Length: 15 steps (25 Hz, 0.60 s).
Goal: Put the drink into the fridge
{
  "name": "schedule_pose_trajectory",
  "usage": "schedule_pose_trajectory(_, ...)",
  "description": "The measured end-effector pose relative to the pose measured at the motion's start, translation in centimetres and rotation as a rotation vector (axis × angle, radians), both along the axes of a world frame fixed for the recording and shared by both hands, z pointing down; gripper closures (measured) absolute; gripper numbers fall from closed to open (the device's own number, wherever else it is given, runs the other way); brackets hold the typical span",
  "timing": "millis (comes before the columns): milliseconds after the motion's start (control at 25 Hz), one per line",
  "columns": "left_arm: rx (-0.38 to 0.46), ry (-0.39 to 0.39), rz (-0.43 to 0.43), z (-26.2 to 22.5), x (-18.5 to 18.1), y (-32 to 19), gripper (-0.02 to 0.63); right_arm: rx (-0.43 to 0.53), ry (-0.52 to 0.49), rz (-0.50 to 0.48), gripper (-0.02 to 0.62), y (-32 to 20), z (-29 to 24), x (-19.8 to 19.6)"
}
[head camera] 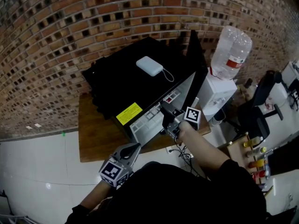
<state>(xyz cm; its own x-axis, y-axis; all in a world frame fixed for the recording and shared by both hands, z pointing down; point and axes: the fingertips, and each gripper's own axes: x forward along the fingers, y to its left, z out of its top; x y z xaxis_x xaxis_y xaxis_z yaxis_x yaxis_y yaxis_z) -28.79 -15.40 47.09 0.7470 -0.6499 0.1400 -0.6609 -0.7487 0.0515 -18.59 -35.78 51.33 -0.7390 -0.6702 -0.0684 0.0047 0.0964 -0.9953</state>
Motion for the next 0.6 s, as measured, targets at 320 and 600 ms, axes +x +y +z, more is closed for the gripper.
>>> schedule_pose_trajectory(320,-0.002,-0.010,0.027,-0.1,2.4,0.3,0.612,0.020,0.008,-0.006,0.347,0.5,-0.1,1.4)
schedule_pose_trajectory(600,0.008,-0.015,0.028,-0.2,3.6,0.5,0.612,0.070,0.002,-0.018,0.347,1.5,-1.2,2.8)
